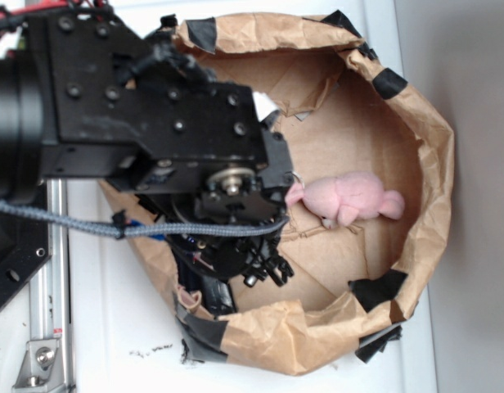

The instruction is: Grab the black box.

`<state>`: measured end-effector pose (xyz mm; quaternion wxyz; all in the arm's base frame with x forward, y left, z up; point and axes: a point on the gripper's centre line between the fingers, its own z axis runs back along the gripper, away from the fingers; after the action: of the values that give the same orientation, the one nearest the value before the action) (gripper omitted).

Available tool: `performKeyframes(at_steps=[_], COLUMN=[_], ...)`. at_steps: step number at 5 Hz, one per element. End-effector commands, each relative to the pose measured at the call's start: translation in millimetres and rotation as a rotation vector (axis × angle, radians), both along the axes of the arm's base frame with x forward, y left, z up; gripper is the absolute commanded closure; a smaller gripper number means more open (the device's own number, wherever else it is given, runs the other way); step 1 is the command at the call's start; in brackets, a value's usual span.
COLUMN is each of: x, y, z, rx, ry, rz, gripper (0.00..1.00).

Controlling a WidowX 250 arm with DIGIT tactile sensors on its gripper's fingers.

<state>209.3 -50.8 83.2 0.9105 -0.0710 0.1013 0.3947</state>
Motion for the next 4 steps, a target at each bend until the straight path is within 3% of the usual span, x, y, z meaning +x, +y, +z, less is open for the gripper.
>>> performKeyframes(at_steps=[1, 2, 3, 4], x=[1.6, 5.2, 8.6, 5.7], y=[10.2, 22.4, 29.1, 19.4], z=[-3.0, -6.4, -12.2, -24.6], rx=[-0.074, -0.097, -0.066, -0.206], ry=[-0.138, -0.203, -0.199, -0.181], rz=[-0.21, -0.372, -0.447, -0.48], gripper=[0.0, 0.0, 0.0, 0.0])
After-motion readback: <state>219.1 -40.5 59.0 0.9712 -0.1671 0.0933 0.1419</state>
